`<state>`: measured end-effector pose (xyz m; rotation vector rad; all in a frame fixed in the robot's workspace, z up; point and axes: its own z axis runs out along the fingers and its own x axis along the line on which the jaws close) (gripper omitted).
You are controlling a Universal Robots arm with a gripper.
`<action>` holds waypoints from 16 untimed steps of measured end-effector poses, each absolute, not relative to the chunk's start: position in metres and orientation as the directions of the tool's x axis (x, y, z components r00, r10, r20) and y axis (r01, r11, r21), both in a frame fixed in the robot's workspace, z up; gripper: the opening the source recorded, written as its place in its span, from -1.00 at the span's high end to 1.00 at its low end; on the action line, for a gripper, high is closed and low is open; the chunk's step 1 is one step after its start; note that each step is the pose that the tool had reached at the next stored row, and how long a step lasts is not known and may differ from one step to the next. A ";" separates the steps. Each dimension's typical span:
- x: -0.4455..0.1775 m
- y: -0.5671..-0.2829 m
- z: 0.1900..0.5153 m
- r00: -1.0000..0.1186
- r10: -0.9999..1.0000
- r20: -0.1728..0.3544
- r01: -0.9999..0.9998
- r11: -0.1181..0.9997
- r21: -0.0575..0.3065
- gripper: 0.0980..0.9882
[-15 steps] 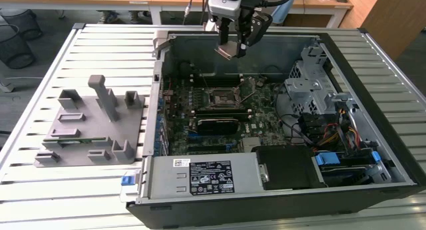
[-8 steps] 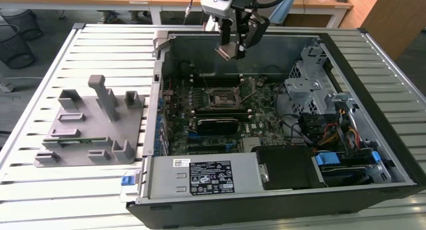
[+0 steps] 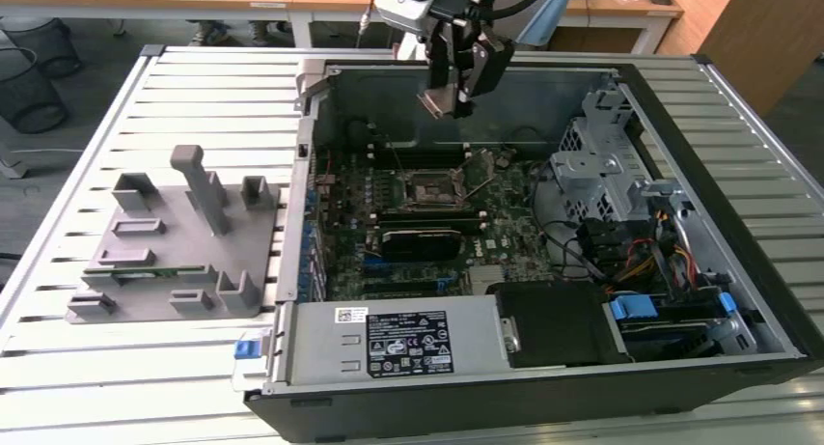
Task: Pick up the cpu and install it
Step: 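Place the cpu into insertion slot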
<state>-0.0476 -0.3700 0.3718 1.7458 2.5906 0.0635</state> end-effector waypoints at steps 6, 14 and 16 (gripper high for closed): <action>-0.048 -0.370 0.370 -0.282 0.959 0.009 0.959 0.281 0.043 0.01; -0.048 -0.370 0.367 -0.148 0.989 0.009 0.988 0.148 0.043 0.01; -0.048 -0.370 0.366 -0.122 0.992 0.009 0.992 0.122 0.043 0.01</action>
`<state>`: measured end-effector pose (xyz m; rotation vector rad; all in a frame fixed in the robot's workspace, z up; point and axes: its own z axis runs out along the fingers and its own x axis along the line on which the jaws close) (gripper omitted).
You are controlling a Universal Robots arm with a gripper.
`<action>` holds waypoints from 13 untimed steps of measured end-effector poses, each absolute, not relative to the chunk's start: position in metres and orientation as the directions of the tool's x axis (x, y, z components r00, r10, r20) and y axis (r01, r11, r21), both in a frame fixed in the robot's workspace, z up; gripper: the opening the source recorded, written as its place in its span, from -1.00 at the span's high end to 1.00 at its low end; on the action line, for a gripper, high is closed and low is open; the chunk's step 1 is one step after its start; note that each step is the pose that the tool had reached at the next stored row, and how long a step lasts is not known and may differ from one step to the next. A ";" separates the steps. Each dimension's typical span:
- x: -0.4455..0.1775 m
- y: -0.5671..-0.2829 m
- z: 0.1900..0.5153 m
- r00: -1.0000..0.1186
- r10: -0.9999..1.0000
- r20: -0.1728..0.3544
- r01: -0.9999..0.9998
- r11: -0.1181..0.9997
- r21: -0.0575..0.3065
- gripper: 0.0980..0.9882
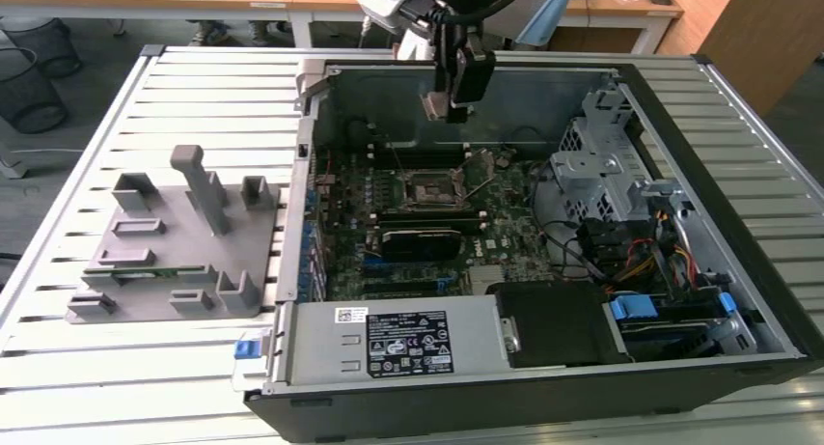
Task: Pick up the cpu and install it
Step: 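Place the cpu into insertion slot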
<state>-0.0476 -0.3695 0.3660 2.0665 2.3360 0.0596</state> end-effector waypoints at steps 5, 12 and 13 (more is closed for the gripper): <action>-0.048 -0.364 0.365 -0.092 0.996 0.008 0.995 0.092 0.043 0.01; -0.048 -0.355 0.359 -0.083 0.996 0.008 0.996 0.083 0.043 0.01; -0.048 -0.354 0.358 -0.078 0.997 0.008 0.996 0.077 0.043 0.01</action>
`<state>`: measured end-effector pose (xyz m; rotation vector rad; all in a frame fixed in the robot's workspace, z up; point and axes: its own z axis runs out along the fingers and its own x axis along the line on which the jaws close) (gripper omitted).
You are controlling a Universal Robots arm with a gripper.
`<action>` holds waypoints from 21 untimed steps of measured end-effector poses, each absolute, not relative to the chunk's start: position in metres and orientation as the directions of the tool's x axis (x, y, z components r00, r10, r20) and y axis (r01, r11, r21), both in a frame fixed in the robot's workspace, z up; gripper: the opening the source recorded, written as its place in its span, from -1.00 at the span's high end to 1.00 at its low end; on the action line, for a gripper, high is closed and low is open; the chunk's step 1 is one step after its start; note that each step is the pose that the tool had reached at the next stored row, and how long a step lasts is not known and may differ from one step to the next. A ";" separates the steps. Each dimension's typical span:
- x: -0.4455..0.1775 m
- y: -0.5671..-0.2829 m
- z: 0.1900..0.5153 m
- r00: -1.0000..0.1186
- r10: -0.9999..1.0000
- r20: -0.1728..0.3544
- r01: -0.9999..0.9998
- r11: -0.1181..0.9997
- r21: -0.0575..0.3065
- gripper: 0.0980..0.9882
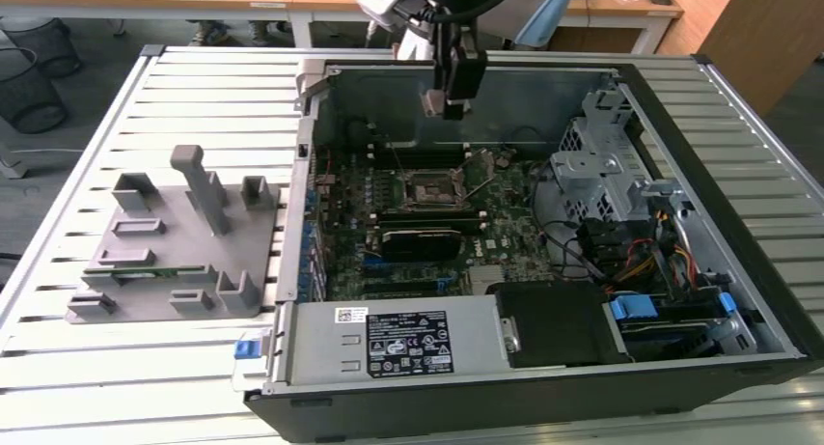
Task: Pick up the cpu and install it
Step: 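Place the cpu into insertion slot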
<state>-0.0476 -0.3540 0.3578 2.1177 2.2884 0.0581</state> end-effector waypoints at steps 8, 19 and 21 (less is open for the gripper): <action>-0.048 -0.352 0.351 -0.044 0.999 0.008 0.998 0.044 0.043 0.01; -0.048 -0.352 0.344 -0.044 0.999 0.008 0.998 0.043 0.043 0.01; -0.048 -0.352 0.343 -0.044 0.999 0.008 0.998 0.044 0.043 0.01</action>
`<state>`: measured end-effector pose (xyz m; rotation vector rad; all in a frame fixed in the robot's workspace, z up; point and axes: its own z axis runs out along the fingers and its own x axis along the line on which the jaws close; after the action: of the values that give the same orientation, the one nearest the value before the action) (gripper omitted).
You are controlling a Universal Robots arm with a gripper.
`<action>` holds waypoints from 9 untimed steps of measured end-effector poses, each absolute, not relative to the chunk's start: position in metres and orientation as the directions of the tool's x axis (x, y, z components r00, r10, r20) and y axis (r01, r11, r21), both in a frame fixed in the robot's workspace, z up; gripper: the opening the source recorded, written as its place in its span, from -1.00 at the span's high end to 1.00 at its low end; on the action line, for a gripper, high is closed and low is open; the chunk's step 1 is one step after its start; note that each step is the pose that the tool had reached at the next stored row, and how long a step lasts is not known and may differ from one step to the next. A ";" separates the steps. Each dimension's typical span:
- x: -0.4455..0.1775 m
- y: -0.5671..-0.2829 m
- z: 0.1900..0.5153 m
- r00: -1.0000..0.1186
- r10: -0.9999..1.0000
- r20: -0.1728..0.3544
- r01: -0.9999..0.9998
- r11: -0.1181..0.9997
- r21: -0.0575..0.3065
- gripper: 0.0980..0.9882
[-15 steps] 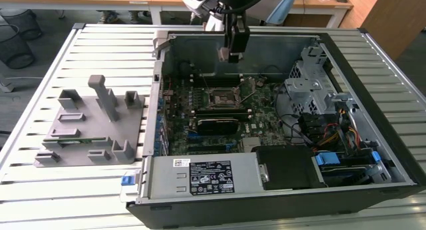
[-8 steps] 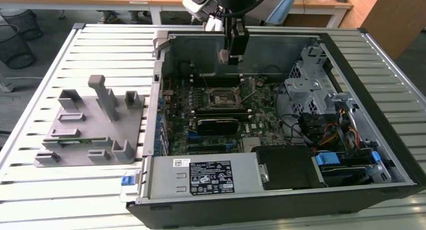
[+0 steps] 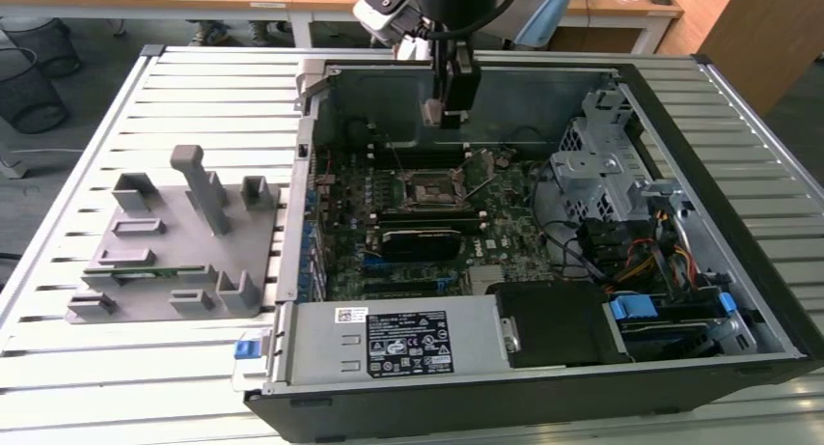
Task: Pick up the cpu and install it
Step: 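Place the cpu into insertion slot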
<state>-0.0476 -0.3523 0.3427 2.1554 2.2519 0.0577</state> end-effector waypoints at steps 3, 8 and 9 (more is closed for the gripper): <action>-0.048 -0.352 0.341 -0.044 0.999 0.008 0.998 0.043 0.043 0.01; -0.048 -0.352 0.338 -0.044 0.999 0.008 0.998 0.043 0.043 0.01; -0.048 -0.352 0.337 -0.044 0.999 0.008 0.998 0.044 0.043 0.01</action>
<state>-0.0476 -0.3523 0.3371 2.1555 2.2519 0.0575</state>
